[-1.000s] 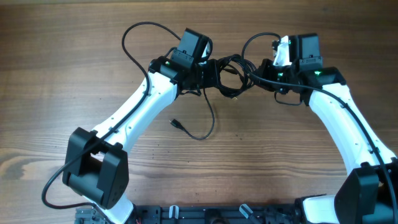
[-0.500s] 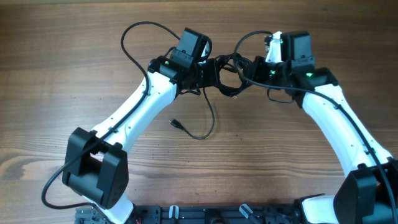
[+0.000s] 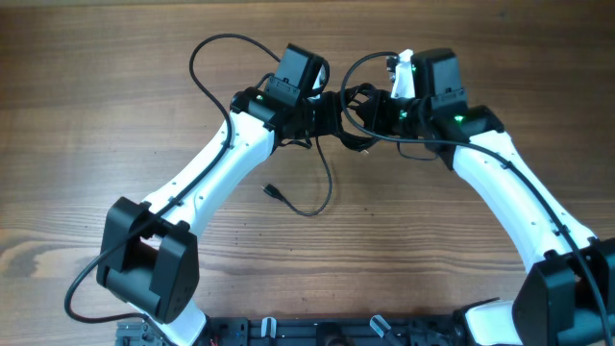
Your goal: Untangle cables
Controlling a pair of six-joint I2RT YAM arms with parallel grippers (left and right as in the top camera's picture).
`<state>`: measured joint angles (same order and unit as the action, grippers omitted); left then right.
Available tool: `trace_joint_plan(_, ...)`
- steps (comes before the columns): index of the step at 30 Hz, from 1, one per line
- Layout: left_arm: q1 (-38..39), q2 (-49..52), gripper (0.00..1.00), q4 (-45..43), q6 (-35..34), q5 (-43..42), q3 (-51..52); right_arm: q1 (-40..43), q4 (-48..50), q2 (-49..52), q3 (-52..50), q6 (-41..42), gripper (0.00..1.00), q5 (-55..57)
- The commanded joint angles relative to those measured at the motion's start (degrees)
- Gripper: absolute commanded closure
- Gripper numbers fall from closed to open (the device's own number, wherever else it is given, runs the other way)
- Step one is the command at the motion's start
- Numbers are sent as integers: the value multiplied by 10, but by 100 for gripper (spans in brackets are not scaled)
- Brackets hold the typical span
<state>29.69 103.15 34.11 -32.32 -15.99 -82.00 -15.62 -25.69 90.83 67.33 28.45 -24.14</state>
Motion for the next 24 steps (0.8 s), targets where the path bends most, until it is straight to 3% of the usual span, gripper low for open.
trace_joint_plan(1, 2, -22, 96, -5, -3, -11, -1, 40, -36, -45, 6, 3, 96, 4)
trace_joint_plan(12, 2, -22, 96, -5, -3, -11, -1, 53, -77, -22, 6, 4, 96, 44)
trace_joint_plan(24, 2, -22, 96, -5, -3, -11, -1, 44, -35, 2, 6, 0, 96, 31)
